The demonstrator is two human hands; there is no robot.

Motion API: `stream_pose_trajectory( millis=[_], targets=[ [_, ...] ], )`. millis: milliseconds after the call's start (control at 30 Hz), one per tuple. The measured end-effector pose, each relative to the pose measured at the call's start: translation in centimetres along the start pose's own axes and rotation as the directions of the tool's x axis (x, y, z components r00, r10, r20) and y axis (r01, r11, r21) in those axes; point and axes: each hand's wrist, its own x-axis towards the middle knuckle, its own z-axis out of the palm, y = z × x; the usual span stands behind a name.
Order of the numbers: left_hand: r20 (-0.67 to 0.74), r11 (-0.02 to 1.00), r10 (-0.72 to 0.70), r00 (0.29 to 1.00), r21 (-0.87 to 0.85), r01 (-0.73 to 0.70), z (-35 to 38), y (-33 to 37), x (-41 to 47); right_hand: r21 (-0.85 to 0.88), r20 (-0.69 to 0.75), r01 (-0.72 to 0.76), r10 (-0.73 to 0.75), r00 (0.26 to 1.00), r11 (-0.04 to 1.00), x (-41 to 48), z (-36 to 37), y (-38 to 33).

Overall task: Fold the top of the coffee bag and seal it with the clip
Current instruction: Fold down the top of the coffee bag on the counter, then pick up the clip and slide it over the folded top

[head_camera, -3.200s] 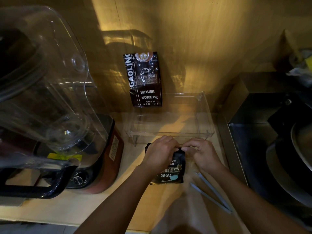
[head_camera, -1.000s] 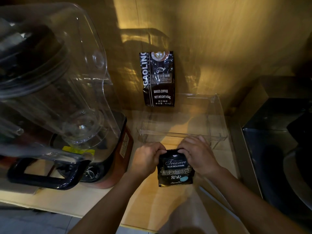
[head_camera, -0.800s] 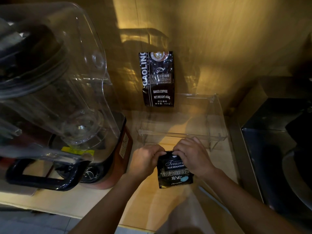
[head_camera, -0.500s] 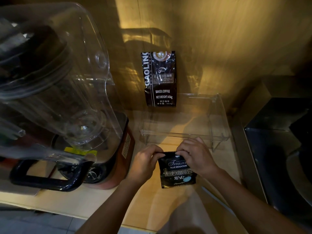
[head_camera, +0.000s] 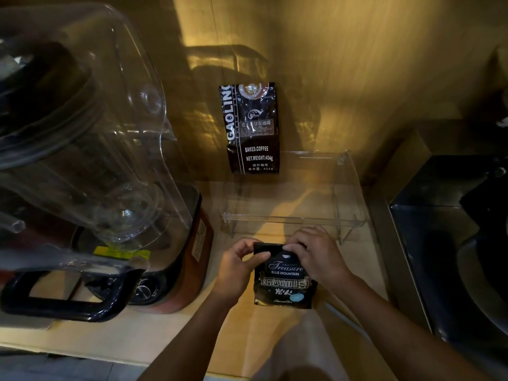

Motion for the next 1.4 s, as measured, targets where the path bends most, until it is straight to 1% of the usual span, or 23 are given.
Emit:
stream_pose_trajectory(
  millis=[133,233,300,367,467,500,567,633,700,733,800,833,867,933,967,1033,1067,1167,1233,1300,1333,1400],
  targets=[
    [-0.063,0.993,-0.011,0.998,-0.116,0.003,0.3,-0.3,0.2,0.092,-0.013,-0.076,0.077,0.997,0.993,-0.2,-0.1,0.1],
    [-0.072,0.989,0.019,0.997,-0.144,-0.029,0.4,-0.5,0.4,0.2,-0.017,-0.175,0.182,0.983,0.964,-0.6,-0.7,0.7],
    [-0.053,0.988,0.035,0.998,-0.147,-0.043,0.4,-0.7,0.6,0.24,-0.035,-0.214,0.229,0.973,0.947,-1.0,-1.0,0.9],
    [-0.031,0.988,0.033,0.999,-0.147,-0.037,0.5,-0.9,0.8,0.22,-0.046,-0.217,0.232,0.972,0.951,-1.2,-1.0,0.9],
    [0.007,0.991,0.019,1.0,-0.134,-0.018,0.5,-0.8,1.1,0.135,-0.07,-0.164,0.175,0.982,0.977,-1.3,-0.6,0.9],
    [0.028,0.992,0.018,0.999,-0.123,-0.014,0.4,-0.7,1.3,0.14,-0.069,-0.165,0.176,0.982,0.976,-1.3,-0.6,0.9],
    [0.061,0.996,0.013,0.998,-0.086,-0.008,0.4,-0.4,1.6,0.213,-0.053,-0.195,0.211,0.976,0.957,-1.3,-0.8,0.9],
    [0.057,0.998,0.001,0.998,-0.057,0.002,0.4,-0.2,1.8,0.328,-0.046,-0.205,0.233,0.971,0.922,-1.5,-1.2,0.9],
    [0.037,0.998,-0.012,0.999,-0.055,0.014,0.5,-0.2,1.9,0.436,-0.076,-0.198,0.255,0.964,0.878,-2.1,-1.6,0.9],
    [0.029,0.998,-0.015,0.999,-0.056,0.016,0.6,-0.3,1.9,0.504,-0.098,-0.202,0.288,0.953,0.84,-2.4,-1.7,1.0],
    [0.023,0.998,-0.016,1.0,-0.061,0.018,0.7,-0.4,1.9,0.67,-0.135,-0.198,0.38,0.915,0.716,-3.0,-2.0,1.5],
    [0.024,0.998,-0.016,1.0,-0.063,0.017,0.7,-0.5,1.9,0.718,-0.153,-0.206,0.439,0.885,0.665,-3.3,-2.1,1.9],
    [0.021,0.998,-0.015,1.0,-0.064,0.016,0.7,-0.6,2.0,0.72,-0.182,-0.221,0.485,0.855,0.658,-3.5,-2.1,2.6],
    [0.014,0.997,-0.01,1.0,-0.071,0.011,0.7,-0.7,2.1,0.625,-0.229,-0.299,0.535,0.813,0.722,-4.0,-2.2,4.4],
    [0.015,0.997,-0.008,1.0,-0.079,0.009,0.7,-0.8,2.1,0.564,-0.22,-0.355,0.55,0.806,0.746,-4.3,-2.1,5.3],
    [0.022,0.996,-0.006,1.0,-0.09,0.008,0.7,-1.0,2.3,0.39,-0.157,-0.466,0.556,0.816,0.794,-5.2,-1.7,6.9],
    [0.02,0.996,-0.006,1.0,-0.086,0.008,0.7,-1.0,2.4,0.295,-0.116,-0.493,0.543,0.832,0.819,-5.7,-1.5,7.4],
    [-0.001,0.998,-0.005,1.0,-0.067,0.005,0.6,-1.2,2.6,0.059,0.005,-0.447,0.447,0.894,0.893,-7.9,-0.8,8.5],
    [-0.004,0.998,-0.002,1.0,-0.059,0.001,0.6,-1.3,2.8,-0.148,0.084,-0.397,0.411,0.908,0.906,-9.1,-0.3,9.1],
    [0.0,0.997,-0.003,1.0,-0.072,0.003,0.5,-1.4,2.9,-0.247,0.193,-0.369,0.419,0.887,0.896,-10.2,0.2,9.8],
    [0.003,0.997,-0.005,1.0,-0.082,0.005,0.5,-1.5,2.9,-0.27,0.248,-0.379,0.445,0.861,0.885,-10.7,0.4,10.1],
    [0.012,0.996,-0.012,1.0,-0.094,0.013,0.4,-1.6,2.9,-0.325,0.292,-0.38,0.474,0.831,0.866,-11.5,0.8,10.4]
  ],
)
